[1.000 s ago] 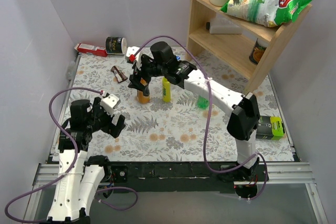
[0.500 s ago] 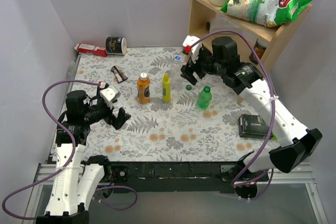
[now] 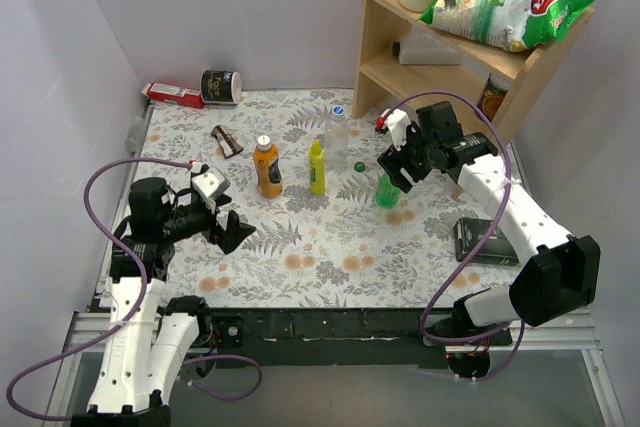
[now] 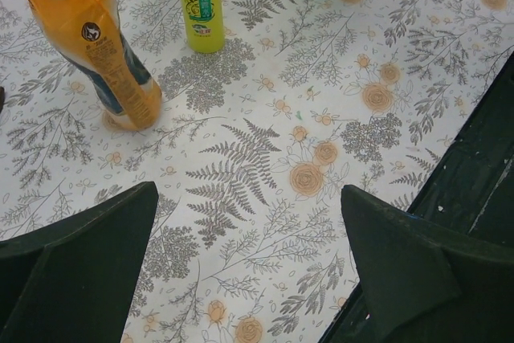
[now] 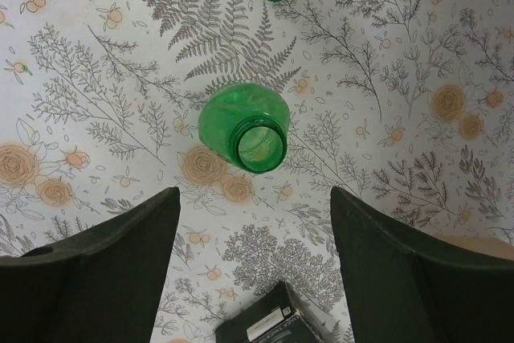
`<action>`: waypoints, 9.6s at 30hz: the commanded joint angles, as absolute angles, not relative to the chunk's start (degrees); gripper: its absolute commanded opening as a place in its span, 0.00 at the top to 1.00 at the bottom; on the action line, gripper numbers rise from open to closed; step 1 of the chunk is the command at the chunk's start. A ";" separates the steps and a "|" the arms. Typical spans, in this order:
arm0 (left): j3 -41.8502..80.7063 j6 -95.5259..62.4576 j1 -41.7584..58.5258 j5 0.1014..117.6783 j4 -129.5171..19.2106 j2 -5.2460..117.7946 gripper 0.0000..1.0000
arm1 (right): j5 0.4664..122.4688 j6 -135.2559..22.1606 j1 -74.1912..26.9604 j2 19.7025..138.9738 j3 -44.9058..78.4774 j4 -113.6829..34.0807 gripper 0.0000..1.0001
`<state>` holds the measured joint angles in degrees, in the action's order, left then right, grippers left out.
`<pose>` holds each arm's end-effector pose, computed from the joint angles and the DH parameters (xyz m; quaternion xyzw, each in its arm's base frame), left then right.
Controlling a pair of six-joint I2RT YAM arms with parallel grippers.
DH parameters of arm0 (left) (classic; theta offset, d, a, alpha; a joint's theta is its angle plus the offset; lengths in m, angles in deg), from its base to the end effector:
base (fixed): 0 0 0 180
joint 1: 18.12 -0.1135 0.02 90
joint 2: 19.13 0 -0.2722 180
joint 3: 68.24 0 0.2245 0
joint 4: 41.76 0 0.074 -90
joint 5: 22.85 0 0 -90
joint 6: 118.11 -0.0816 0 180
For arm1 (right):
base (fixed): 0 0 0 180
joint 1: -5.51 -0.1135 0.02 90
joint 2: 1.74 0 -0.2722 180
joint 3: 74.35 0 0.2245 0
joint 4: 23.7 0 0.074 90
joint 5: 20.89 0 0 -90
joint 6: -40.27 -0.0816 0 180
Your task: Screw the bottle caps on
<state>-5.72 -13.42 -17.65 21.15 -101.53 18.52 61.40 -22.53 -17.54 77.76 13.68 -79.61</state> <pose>0.1149 -0.0596 0.2994 0.0783 0.8322 -0.3996 0.3763 0.2693 0.1265 0.3005 -0.4168 0.8312 0.0495 0.3646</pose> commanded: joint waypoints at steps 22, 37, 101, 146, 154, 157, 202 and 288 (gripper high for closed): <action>-1.95 -16.49 -18.03 11.26 -103.30 19.18 0.02 | 45.59 -18.36 -15.67 81.76 16.19 -79.62 0.94; 14.23 -13.53 7.26 18.09 -93.50 39.66 0.02 | 11.54 -21.70 -18.04 73.66 36.67 -93.77 0.99; 11.32 4.83 8.63 22.07 -75.01 45.12 0.69 | 32.81 -25.23 -18.31 78.76 41.79 -83.94 0.03; 22.14 5.90 -35.78 23.03 -82.75 42.39 1.00 | 41.34 -12.82 -13.65 114.27 21.84 -47.38 0.34; 21.97 6.08 -35.87 22.33 -82.57 43.45 1.00 | 42.21 -13.43 -15.05 115.85 22.27 -46.67 0.35; 21.97 6.16 -35.87 22.15 -82.39 43.62 1.00 | 42.83 -13.43 -15.32 116.99 23.94 -48.08 0.36; 15.21 -9.55 -13.92 16.00 -88.00 44.68 1.00 | 25.45 -5.37 -14.26 91.00 17.35 -75.38 0.78; -38.24 -3.94 20.91 41.31 -7.86 40.46 1.00 | 32.37 -2.52 -38.96 80.87 29.21 -83.24 0.76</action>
